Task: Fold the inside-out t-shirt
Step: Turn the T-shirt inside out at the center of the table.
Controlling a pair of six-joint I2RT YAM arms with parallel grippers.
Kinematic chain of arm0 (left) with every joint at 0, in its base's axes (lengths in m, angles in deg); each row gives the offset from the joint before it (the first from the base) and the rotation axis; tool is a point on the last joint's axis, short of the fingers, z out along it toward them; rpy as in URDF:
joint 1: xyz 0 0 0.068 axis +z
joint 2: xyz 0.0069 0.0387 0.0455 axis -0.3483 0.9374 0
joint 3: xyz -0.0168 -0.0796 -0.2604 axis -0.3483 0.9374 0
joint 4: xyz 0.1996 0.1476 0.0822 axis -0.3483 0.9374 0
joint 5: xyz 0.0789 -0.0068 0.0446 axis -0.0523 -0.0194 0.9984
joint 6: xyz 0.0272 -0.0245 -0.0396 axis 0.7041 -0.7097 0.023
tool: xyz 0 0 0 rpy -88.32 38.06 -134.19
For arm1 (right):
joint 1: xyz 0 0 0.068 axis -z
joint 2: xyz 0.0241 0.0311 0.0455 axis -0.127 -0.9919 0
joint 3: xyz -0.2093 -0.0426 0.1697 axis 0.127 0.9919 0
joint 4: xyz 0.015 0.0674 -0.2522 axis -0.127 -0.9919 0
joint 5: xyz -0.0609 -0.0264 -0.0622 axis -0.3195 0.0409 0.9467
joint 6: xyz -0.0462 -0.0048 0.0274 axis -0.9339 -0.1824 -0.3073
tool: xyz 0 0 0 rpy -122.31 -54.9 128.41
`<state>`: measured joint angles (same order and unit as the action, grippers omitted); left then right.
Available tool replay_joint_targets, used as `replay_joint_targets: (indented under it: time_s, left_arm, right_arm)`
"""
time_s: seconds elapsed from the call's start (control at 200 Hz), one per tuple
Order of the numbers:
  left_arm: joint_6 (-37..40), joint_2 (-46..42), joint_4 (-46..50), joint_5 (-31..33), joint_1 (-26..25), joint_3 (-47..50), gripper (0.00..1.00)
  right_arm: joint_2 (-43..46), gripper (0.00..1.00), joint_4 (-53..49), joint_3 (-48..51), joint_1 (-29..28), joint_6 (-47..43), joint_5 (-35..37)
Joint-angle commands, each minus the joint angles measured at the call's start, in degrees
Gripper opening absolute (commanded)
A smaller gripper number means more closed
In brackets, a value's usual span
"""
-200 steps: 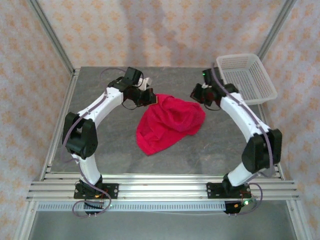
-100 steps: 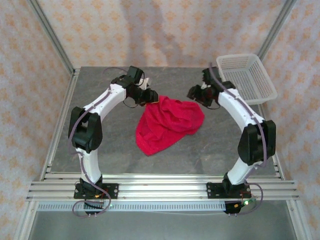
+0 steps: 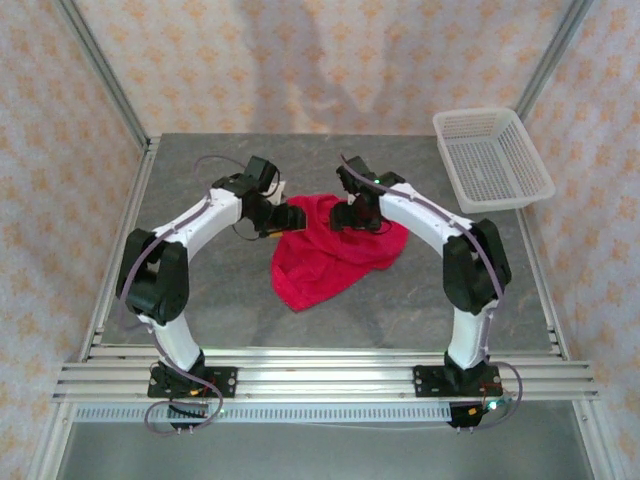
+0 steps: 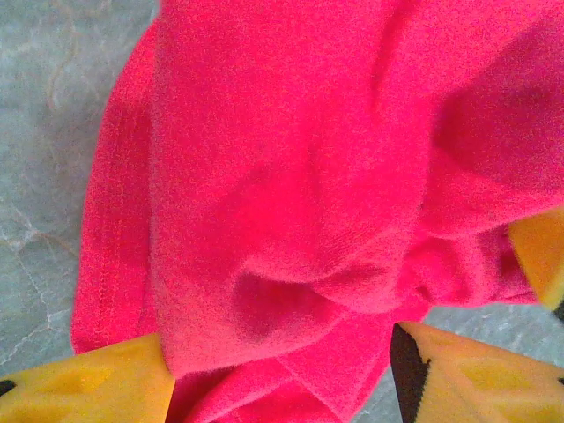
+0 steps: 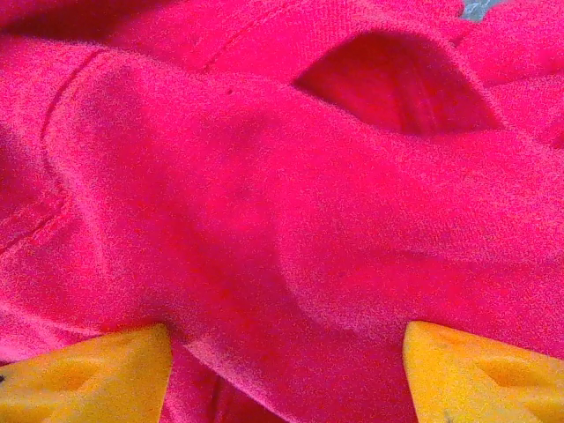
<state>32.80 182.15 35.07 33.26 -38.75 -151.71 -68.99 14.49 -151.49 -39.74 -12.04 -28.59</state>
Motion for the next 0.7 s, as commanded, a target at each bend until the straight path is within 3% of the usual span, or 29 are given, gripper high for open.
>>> replay_joint_targets:
  time_s: [0.0,0.105,0.19,0.27,0.34,0.696]
  left_arm:
    - [-2.54,2.53,-7.19,-0.36,-0.89,1.93,0.66]
    - [-4.07,6.59,-10.25,-0.12,-2.3,0.01,0.58]
    - [-5.17,9.38,-11.71,0.06,-2.55,-1.91,0.42]
    - [-4.37,10.01,-10.08,0.98,-2.48,-4.0,0.16]
    - [-2.42,9.21,-6.7,2.93,-1.99,-5.74,0.0]
    - [0.43,-0.78,-0.05,5.25,1.57,-4.59,0.0]
  right_arm:
    - [-2.09,0.56,-4.08,-4.49,0.1,-2.38,9.76]
    - [-1.95,0.21,-5.15,-6.01,0.06,-1.93,10.92]
    - [-0.38,0.0,-5.66,-5.86,0.1,-1.63,11.5]
    - [1.7,0.0,-7.1,-5.85,0.18,-1.74,13.15]
    - [4.02,0.0,-8.33,-5.77,0.74,-1.93,14.52]
    - [14.54,0.0,-7.36,-2.12,6.89,-1.48,13.52]
